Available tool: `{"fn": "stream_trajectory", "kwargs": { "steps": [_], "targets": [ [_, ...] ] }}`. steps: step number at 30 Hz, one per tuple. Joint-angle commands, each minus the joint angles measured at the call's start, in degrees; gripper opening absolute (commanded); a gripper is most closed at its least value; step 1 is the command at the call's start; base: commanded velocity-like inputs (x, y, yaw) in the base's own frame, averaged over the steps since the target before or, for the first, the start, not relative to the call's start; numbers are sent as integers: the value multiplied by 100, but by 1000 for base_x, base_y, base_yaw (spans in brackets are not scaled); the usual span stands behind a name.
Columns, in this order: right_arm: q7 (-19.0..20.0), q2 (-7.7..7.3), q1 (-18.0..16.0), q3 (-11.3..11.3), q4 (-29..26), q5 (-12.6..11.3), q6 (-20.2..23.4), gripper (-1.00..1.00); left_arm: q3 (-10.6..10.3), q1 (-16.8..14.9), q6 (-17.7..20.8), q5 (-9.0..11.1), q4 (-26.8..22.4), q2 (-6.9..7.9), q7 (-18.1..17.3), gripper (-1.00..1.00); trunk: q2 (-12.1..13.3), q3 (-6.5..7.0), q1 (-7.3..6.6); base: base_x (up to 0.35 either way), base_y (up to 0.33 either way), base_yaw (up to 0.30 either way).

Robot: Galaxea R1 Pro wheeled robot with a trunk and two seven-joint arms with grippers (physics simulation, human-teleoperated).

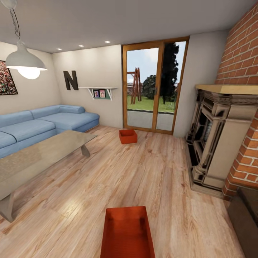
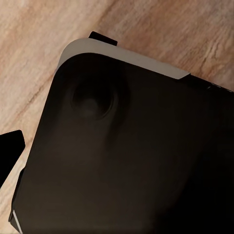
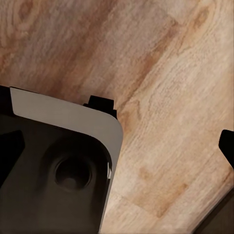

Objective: Move the two storage containers from the living room to the garage. In the garage, place one container on the floor and stack the other container on top of it (either order is fine).

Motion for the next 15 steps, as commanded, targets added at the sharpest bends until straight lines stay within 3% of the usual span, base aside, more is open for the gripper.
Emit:
{"fn": "stream_trajectory", "kwargs": {
  "steps": [1, 15],
  "targets": [
    [29, -1, -4, 39, 17, -58, -34, 100, 1, -1, -13, 28, -2, -1, 0, 100, -3, -5, 0, 0, 0, -6],
    [29, -21, -8, 29, 17, -61, -10, 100, 9, -2, -9, 42, -2, 1, 0, 100, -3, -5, 0, 0, 0, -1]
  ]
}}
